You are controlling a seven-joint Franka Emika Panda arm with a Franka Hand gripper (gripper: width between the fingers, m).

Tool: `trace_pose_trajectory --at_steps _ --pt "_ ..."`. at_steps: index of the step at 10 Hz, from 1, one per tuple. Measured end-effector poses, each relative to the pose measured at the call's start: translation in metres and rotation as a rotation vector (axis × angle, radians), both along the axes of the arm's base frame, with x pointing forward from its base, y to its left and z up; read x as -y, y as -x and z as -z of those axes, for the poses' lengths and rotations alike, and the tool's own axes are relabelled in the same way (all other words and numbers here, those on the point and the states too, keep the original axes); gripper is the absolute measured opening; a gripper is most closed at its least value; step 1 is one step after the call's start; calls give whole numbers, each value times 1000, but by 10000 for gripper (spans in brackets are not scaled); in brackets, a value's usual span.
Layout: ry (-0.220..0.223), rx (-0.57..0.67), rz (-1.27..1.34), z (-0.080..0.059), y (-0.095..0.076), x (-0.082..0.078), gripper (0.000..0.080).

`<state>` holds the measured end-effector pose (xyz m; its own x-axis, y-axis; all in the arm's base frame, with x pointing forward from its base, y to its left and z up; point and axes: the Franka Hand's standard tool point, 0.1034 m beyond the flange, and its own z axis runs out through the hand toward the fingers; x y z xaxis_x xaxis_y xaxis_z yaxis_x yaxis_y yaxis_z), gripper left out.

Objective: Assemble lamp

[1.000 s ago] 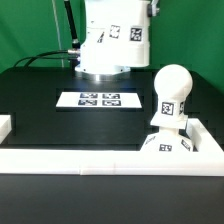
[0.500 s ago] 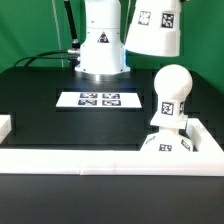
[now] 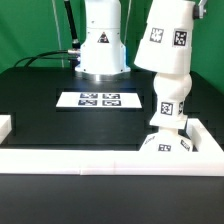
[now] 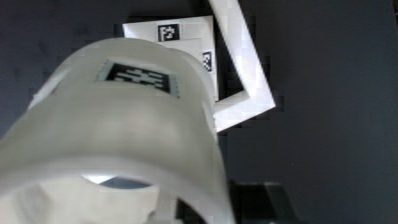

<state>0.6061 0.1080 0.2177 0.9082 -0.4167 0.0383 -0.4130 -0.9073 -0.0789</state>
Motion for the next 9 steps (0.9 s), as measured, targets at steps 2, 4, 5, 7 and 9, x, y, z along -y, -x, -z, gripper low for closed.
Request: trace_pose_trajectory --at_steps 2,4,5,7,9 --pt "1 -1 -1 1 0 0 44" --pt "1 -1 -1 1 0 0 44" --pt "0 2 0 2 0 -1 44" --pt "-2 19 -9 12 -4 -12 44" --pt "3 23 -15 20 -10 -15 44"
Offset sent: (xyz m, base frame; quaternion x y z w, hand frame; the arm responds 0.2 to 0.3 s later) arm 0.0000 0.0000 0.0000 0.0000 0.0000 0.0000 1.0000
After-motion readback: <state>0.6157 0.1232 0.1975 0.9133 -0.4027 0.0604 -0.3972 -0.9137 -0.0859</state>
